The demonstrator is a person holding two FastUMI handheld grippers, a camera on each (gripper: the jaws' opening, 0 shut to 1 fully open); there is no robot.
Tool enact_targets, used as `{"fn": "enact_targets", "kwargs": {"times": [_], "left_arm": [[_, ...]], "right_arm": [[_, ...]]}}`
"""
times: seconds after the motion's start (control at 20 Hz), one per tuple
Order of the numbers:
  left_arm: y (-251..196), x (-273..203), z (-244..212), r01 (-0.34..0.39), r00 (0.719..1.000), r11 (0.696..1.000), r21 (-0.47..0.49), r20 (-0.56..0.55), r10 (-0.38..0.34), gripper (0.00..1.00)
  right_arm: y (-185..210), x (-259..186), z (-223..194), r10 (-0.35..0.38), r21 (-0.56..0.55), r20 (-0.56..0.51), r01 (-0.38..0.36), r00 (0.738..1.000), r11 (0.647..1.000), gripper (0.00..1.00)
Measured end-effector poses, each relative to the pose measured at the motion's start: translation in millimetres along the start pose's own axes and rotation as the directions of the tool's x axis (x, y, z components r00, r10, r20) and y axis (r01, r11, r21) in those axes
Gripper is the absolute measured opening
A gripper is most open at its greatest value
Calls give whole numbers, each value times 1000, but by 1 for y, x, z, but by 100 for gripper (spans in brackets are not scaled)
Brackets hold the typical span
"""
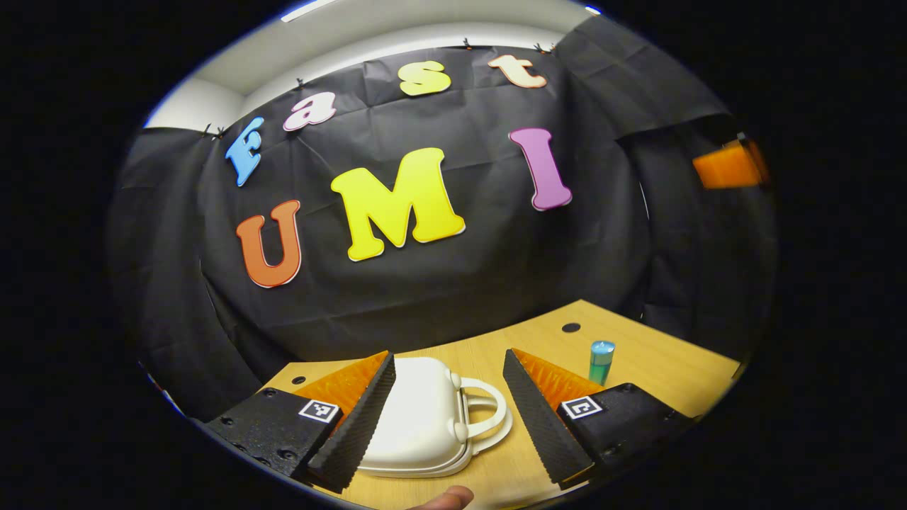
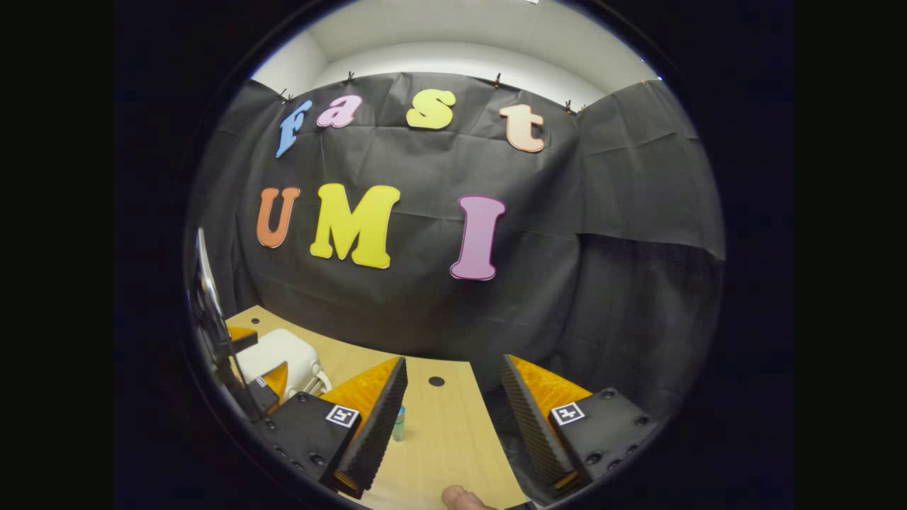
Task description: First open the suitcase, pack the skin care products into it, and then close the suitcase.
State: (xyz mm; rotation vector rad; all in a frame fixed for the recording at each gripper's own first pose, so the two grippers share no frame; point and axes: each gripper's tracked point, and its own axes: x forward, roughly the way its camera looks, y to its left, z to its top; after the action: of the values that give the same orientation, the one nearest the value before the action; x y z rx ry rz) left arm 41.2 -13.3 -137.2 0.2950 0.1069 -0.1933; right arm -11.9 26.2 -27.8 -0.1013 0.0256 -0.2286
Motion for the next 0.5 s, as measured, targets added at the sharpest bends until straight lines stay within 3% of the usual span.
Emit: {"fn": "enact_targets", "kwargs": {"times": [0.15, 0.25, 0.5], "left_arm": [[-15, 16, -37, 20, 999, 990, 137, -45, -14, 98], [-25, 29, -58, 40, 998, 967, 252, -65, -24, 98], [-47, 50, -108, 95, 990, 872, 479, -141, -30, 97]], "right_arm": [[-12, -2, 0, -23, -35, 6, 24, 1000, 999, 79], [-17, -3, -11, -26, -57, -17, 25, 1000, 998, 78], [-32, -2, -26, -40, -81, -54, 36, 998, 996, 80]]}}
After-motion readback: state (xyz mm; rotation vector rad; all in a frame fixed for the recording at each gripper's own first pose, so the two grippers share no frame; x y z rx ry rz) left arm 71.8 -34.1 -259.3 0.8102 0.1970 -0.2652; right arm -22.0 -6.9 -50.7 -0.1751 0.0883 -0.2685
